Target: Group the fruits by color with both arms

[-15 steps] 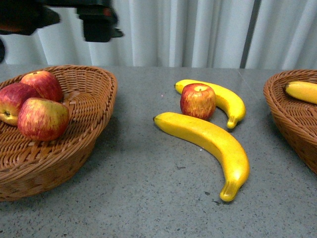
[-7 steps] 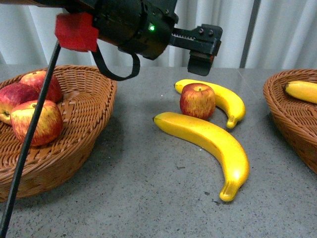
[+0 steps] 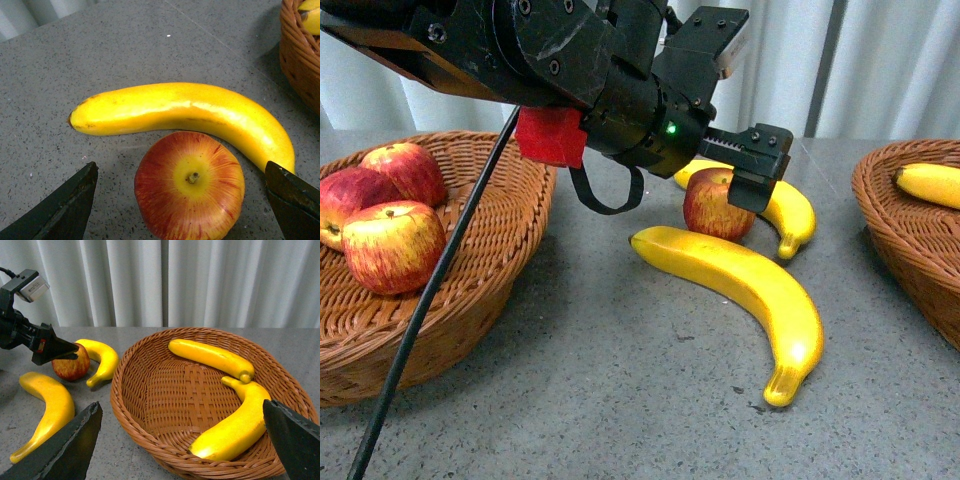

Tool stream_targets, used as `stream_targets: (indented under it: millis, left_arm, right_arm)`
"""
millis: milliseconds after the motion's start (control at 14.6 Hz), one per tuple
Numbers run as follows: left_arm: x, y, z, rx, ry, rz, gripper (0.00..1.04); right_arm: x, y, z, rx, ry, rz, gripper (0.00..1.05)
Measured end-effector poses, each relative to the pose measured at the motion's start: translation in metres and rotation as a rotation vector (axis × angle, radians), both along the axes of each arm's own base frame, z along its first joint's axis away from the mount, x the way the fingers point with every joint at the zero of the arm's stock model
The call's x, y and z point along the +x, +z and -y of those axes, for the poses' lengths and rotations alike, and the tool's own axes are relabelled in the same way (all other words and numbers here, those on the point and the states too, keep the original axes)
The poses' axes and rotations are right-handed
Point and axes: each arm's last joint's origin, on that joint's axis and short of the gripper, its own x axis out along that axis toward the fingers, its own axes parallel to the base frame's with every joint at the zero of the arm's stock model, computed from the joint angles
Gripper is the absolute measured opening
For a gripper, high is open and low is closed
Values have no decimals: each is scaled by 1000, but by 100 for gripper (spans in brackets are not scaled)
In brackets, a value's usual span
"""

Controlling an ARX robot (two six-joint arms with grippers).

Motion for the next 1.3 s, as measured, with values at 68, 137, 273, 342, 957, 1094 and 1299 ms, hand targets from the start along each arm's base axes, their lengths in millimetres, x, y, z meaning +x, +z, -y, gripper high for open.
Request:
stream_targets:
  millis: [68, 137, 273, 342, 957, 1094, 1299]
  left_arm:
    - [7, -9, 1, 7, -5, -19, 98]
    - [13, -22, 4, 16, -24, -48, 98]
    - [17, -26, 7, 21, -41, -52, 98]
    - [18, -27, 8, 22, -49, -52, 93]
    - [-1, -9, -9, 3, -22, -7, 65]
    - [-12, 36, -36, -75, 59, 116, 65]
    - [-29, 84, -99, -136, 303, 201, 65]
  right_arm:
    - [0, 0, 0, 0, 0, 0, 98]
    - [0, 0, 0, 0, 0, 0, 98]
    - [0, 0, 0, 0, 0, 0, 98]
    - [0, 0, 0, 0, 0, 0, 98]
    - [0, 0, 0, 0, 0, 0, 98]
    - [0, 0, 0, 0, 0, 0, 98]
    - [0, 0, 0, 0, 0, 0, 98]
